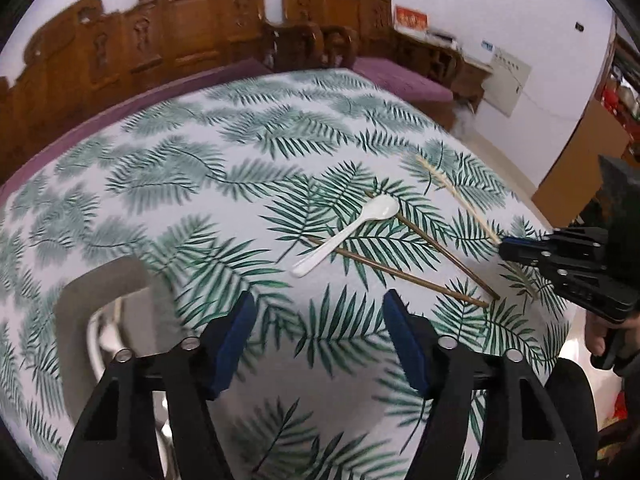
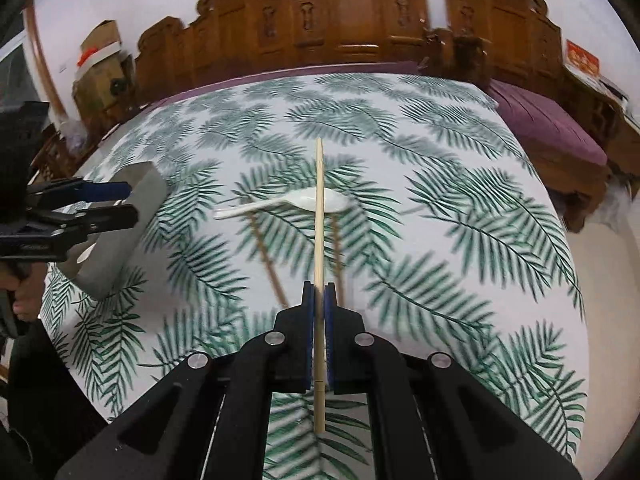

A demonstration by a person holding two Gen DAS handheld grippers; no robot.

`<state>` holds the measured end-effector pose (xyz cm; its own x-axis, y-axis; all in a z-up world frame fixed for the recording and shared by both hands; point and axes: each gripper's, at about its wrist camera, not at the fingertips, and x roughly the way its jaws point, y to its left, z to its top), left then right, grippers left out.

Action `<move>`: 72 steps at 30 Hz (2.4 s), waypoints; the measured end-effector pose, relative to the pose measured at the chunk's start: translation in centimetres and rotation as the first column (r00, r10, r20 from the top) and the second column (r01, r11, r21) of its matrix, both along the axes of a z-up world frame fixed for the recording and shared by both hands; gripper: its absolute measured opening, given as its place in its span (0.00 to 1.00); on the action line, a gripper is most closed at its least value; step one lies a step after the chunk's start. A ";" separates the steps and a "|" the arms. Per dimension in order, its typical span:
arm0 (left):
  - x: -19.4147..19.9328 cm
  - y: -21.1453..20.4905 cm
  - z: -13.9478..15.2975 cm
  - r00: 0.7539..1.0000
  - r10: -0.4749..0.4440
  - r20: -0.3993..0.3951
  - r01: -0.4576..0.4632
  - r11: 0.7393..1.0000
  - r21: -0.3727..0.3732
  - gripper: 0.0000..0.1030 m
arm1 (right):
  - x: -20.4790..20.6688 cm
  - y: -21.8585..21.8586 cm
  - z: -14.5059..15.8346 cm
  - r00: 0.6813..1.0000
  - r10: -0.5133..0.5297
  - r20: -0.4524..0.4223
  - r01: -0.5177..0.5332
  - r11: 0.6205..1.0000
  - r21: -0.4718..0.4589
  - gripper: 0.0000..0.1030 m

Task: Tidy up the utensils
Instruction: 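Grasp the white plastic spoon by its handle with the left gripper, then carry the white plastic spoon into the tray and open the left gripper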

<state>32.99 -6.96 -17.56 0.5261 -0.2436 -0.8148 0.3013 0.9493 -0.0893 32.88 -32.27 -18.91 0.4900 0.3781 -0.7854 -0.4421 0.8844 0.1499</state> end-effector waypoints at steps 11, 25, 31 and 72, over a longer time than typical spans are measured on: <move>7.3 -5.8 -2.7 0.994 -0.087 -0.072 0.091 0.994 0.056 0.52 | 2.1 -4.2 -0.8 0.998 -0.044 -0.035 0.045 0.998 0.039 0.06; 10.8 -7.2 -6.5 0.981 -0.104 -0.165 0.125 0.984 0.124 0.16 | 2.4 -5.7 -0.9 0.999 -0.036 -0.027 0.038 0.997 0.071 0.06; 10.1 -7.1 -5.7 0.985 -0.099 -0.144 0.116 0.987 0.112 0.06 | 1.5 -4.5 -0.2 1.000 -0.016 -0.018 0.018 0.997 0.074 0.06; -4.0 6.8 8.1 0.992 0.124 0.032 -0.125 0.992 0.019 0.06 | -4.2 8.2 8.8 0.988 0.142 0.056 -0.145 0.987 0.069 0.06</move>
